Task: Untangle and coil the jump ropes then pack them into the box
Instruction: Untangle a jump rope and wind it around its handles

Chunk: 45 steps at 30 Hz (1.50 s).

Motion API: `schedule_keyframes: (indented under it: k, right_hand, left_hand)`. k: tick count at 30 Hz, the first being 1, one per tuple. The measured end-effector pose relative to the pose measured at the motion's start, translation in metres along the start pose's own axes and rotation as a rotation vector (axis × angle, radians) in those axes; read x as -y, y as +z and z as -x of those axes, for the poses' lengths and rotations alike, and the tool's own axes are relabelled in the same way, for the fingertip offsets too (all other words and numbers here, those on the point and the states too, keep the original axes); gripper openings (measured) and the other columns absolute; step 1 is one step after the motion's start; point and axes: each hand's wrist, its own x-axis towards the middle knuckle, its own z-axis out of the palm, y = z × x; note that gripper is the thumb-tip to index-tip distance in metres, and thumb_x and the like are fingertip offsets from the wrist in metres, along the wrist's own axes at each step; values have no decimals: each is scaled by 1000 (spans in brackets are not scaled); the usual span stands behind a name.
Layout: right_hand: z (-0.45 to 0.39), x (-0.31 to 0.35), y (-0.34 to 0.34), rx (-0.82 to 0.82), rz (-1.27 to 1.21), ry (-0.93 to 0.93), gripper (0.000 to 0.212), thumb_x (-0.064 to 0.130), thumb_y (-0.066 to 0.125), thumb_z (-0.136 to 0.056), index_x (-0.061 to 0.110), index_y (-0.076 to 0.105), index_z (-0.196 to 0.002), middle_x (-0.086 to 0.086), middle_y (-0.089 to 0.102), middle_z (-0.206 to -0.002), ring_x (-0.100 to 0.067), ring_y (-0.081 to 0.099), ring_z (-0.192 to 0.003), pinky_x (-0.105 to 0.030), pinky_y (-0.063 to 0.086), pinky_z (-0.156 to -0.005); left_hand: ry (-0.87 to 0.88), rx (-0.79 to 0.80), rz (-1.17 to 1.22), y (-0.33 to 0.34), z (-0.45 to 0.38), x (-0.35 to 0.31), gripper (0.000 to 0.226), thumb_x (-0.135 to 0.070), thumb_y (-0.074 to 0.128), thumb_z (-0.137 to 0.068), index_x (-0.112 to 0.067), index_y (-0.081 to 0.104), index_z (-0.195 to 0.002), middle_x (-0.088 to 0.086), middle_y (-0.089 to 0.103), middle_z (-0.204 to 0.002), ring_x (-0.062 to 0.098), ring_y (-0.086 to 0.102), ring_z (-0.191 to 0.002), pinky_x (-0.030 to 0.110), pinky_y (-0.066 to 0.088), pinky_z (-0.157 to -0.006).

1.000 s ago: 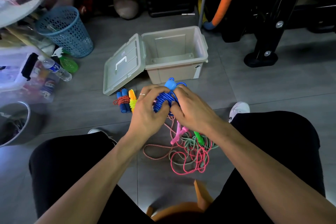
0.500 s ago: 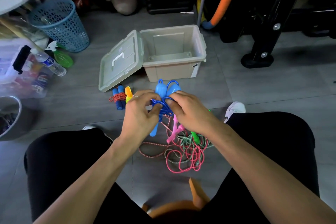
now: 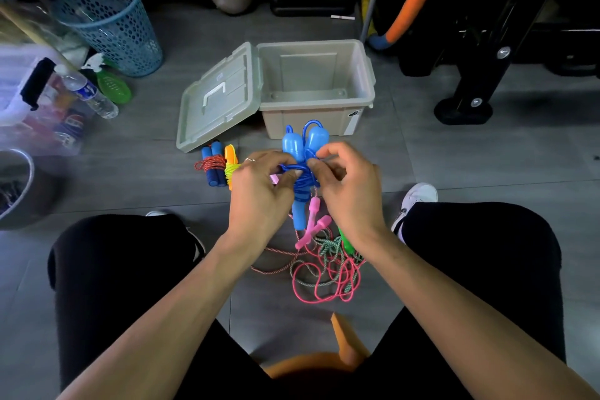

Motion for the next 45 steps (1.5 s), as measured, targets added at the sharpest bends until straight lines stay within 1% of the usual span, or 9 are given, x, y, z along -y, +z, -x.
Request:
schedule_keyframes:
  k: [3, 8, 12, 18, 23, 28, 34, 40, 45]
  right_hand:
    - [5, -3, 3, -27, 203, -244, 6, 11, 68, -86, 7, 71, -84, -4, 65, -69, -21, 57, -60, -37, 49, -57]
    - [8, -15, 4, 104, 332, -349, 29, 0, 64, -82, 4, 70, -111, -9, 63, -93, -22, 61, -78, -27, 49, -68]
    - [1, -11, 1, 34, 284, -317, 27, -2, 58, -86, 2, 72, -108, -12, 66, -92, -19, 62, -78, -20, 46, -74]
    - [-1, -5, 0, 175, 352, -298, 33, 16, 46, -86, 4, 73, -101, -12, 62, -92, -24, 64, -76, -24, 48, -71]
    - [-4, 1, -4, 207, 339, -254, 31, 10, 48, -82, 5, 72, -102, -10, 62, -92, -15, 57, -73, -9, 37, -71]
    - [-3, -2, -7, 249, 398, -289, 19, 11, 54, -90, 6, 70, -98, -8, 58, -91, -22, 60, -74, -32, 48, -71]
    - [-4, -4, -9, 329, 422, -280, 18, 13, 68, -85, 6, 69, -102, -7, 56, -98, -23, 61, -83, -37, 51, -78]
    - [-1, 1, -6, 260, 404, -275, 15, 10, 52, -91, 3, 62, -99, -12, 53, -101, -31, 59, -79, -45, 51, -73]
    - [0, 0, 3, 240, 500, -233, 17, 14, 57, -88, 1, 62, -96, -14, 53, -101, -36, 59, -74, -47, 51, -66]
  left_hand:
    - [6, -21, 0, -1, -1, -3, 18, -1, 66, -75, -14, 72, -86, -2, 70, -91, 21, 68, -86, 42, 54, -79]
    - [-30, -32, 10, -7, -3, -3, 18, -1, 69, -76, -18, 72, -82, -4, 68, -85, 17, 68, -81, 37, 54, -76]
    - [-84, -5, 21, -6, -3, -1, 14, -5, 71, -79, -19, 70, -82, 0, 69, -83, 15, 68, -75, 36, 55, -70]
    - [107, -9, -166, -7, 0, 1, 14, -3, 69, -76, -11, 69, -87, 5, 66, -82, 24, 64, -71, 38, 54, -65]
    - [180, -23, -190, -7, 5, 2, 12, -6, 64, -79, -11, 61, -88, 5, 63, -80, 25, 62, -68, 39, 53, -58]
    - [182, -40, -156, -8, 6, 1, 12, -5, 63, -79, -12, 64, -89, 0, 63, -86, 19, 61, -70, 37, 54, -61]
    - [185, -35, -143, -7, 8, 3, 11, -4, 64, -77, -10, 67, -86, 0, 66, -86, 20, 64, -72, 37, 54, -62]
    - [173, -59, -104, -4, 6, -2, 11, -3, 66, -78, -10, 67, -86, 3, 66, -85, 20, 63, -71, 37, 54, -61]
    - [174, -54, -117, -2, 5, -1, 20, 2, 59, -70, -8, 68, -86, 4, 65, -93, 22, 61, -78, 37, 55, -62]
